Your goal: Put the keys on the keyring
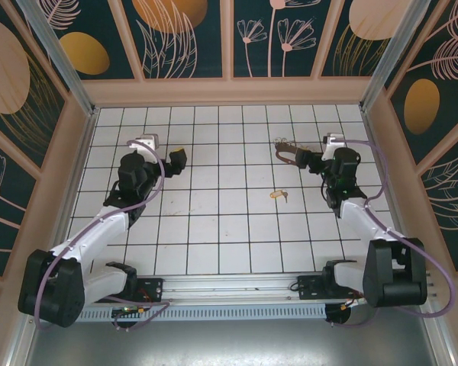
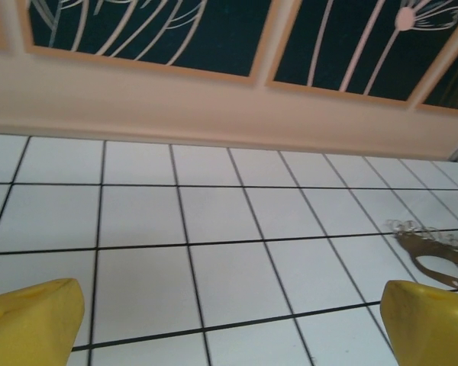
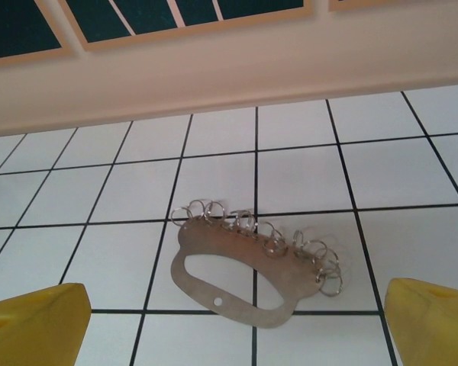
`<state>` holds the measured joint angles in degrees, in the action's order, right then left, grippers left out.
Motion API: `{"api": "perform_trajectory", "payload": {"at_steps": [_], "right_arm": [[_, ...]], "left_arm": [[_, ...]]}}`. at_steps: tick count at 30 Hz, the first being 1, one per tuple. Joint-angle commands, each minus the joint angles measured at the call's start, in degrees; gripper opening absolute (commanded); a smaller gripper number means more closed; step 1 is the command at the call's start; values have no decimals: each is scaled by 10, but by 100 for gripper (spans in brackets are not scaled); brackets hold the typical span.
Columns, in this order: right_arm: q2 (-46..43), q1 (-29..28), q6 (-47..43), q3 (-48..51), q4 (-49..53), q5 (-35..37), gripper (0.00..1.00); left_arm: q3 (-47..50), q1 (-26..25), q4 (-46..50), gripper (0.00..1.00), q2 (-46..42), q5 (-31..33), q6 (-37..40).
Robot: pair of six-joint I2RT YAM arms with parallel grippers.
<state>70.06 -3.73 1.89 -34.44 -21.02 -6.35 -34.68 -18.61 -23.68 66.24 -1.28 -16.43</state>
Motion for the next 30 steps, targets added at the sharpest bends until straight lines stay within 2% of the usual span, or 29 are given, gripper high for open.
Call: {"api": "perform_trajectory", "payload": {"at_steps": [1,7,12,20,30], "right_arm": [[27,4,1,-38,6,-24,99],[101,5,-19,-110,37,-35,99],[196,4,-45,-204,80,-40,99],[335,-15,-80,-342,163,-52,99],[461,-29,-135,-460,260,-45,90]], "left_arm": [[-20,-30,2,99,12,-5,-8],[-49,-58,16,99,44,-15,-23],[-65,-75,36,99,61,-35,-28],[-77,-82,30,99,100,-55,-26],[-61,-83,9,99,76,-77,-30]]}}
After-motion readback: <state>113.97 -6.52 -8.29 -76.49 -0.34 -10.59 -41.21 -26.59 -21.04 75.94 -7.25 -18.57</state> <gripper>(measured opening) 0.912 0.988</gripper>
